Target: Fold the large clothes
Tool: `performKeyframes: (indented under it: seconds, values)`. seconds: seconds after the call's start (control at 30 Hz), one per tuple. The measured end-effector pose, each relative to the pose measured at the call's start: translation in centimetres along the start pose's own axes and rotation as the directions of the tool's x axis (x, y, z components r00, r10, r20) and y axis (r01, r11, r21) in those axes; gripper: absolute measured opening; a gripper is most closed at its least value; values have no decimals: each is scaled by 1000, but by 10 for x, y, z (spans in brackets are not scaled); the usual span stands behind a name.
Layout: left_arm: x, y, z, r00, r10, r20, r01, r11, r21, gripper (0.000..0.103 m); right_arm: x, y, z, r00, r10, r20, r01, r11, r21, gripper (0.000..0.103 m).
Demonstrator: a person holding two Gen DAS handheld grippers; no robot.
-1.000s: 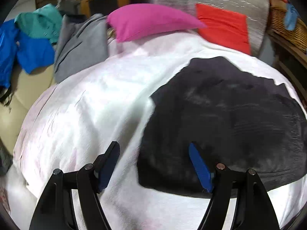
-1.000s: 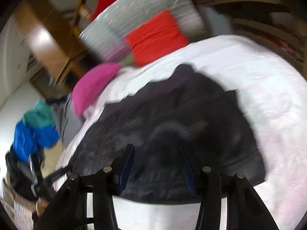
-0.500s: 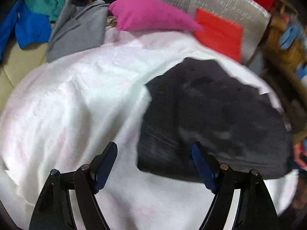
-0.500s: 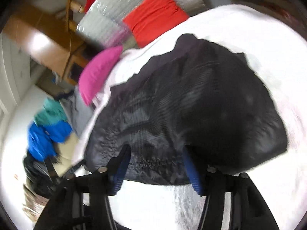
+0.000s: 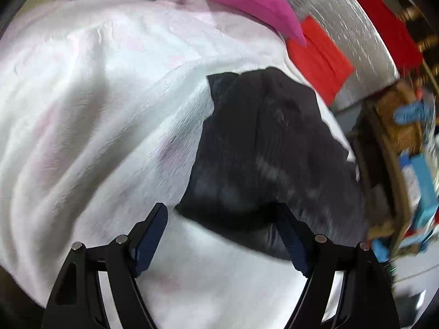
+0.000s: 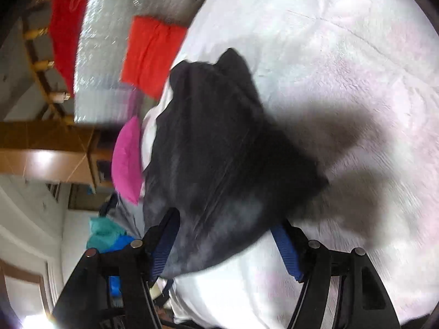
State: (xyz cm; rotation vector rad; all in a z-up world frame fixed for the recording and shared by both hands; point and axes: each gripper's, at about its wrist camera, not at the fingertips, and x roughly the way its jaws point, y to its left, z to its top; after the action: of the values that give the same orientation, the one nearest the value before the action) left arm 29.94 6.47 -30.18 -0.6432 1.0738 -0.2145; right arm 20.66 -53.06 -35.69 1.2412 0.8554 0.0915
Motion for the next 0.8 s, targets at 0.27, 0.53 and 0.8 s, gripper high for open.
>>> performKeyframes:
  seconds: [0.27, 0.53, 0.8]
  values:
    - [18, -7, 31, 997, -54, 60, 56, 997, -47, 50, 30, 33, 1, 988, -58, 141, 73, 992, -101, 57]
    - [46, -18, 45, 1000, -30, 3, 31, 999, -31, 53, 40, 28, 12, 989, -94, 116, 103, 992, -78, 56]
    - [35, -18, 54, 996, -88, 23, 88, 996, -14, 23, 41, 49, 11, 972, -158, 172, 195, 956, -221, 44]
